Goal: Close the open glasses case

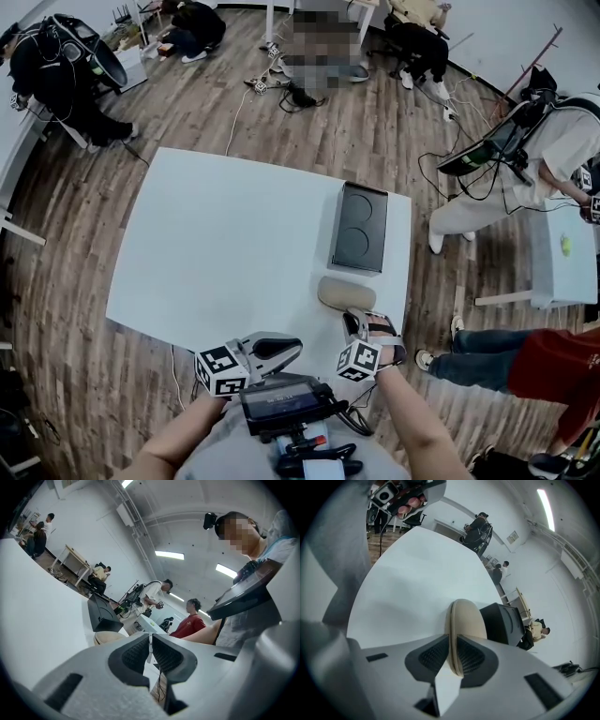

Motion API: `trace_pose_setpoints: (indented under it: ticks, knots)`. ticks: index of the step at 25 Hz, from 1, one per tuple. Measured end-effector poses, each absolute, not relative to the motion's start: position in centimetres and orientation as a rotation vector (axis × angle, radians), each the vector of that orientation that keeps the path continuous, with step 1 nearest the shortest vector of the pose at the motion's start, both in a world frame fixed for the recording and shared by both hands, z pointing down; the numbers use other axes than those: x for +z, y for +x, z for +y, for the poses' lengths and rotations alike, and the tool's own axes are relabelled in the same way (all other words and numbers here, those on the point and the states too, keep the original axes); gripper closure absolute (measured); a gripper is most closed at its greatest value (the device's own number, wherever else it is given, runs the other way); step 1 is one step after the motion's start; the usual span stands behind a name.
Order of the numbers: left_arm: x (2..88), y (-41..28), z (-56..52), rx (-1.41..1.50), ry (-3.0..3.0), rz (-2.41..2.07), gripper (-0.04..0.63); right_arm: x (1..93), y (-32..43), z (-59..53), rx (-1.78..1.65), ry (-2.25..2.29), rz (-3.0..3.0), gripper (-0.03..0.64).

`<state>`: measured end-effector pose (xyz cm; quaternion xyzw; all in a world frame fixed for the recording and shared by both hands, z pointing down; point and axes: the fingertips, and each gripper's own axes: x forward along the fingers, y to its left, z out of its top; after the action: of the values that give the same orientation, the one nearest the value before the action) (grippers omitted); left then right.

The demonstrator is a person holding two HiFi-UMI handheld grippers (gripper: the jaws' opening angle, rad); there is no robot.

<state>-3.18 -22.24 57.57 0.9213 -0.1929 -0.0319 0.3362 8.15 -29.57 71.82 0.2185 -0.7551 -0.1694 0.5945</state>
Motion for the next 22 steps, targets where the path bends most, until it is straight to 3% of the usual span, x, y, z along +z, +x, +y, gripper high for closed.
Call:
trace_pose_setpoints:
  ticks: [22]
  knots:
    - [57.4,-3.3,-22.2,-0.078,2.395,-0.500,0.566,72.5,7.8,-31.1,-0.572,0.626,-1.626,0.549]
